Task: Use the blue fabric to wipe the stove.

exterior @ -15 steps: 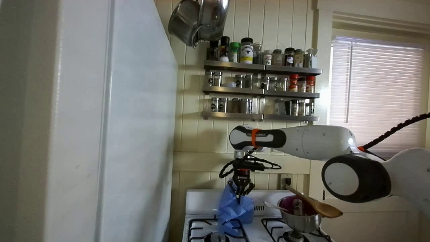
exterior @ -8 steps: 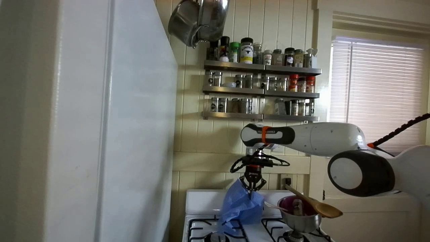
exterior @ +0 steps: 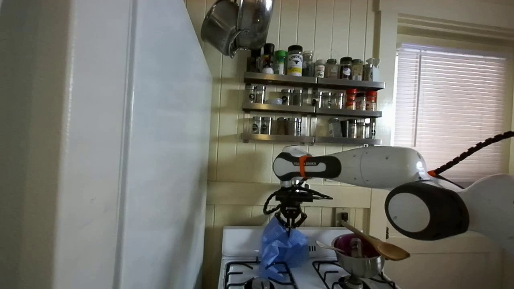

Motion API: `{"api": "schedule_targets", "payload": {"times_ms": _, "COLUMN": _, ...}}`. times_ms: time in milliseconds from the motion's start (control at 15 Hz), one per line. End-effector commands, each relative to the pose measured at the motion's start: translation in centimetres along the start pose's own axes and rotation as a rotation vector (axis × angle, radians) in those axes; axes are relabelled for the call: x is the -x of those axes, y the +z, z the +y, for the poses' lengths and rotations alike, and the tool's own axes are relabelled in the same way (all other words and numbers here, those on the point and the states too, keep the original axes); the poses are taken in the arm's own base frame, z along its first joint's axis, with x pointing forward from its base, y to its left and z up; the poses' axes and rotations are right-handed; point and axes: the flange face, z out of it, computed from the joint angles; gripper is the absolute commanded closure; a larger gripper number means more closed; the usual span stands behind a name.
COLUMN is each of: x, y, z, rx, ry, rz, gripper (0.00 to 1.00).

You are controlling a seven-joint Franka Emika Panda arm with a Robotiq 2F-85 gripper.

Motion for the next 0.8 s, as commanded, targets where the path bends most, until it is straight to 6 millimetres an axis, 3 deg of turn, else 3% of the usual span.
{"api": "schedule_targets", "payload": {"times_ms": 0, "x": 2.3, "y": 0.2, "z": -4.7, "rx": 0.1, "ry": -0.059, "rz": 0.138, "gripper": 1.0}}
{"api": "schedule_targets", "payload": {"times_ms": 400, "x": 4.9, "y": -0.7, "z": -9.9, "rx": 0.144, "ry": -0.194, "rz": 0.326, "gripper": 1.0}}
{"api": "schedule_targets", "payload": {"times_ms": 733, "x": 5.2, "y": -2.3, "z": -11.4, "rx": 0.047, "ry": -0.322, "rz": 0.368, "gripper": 1.0}}
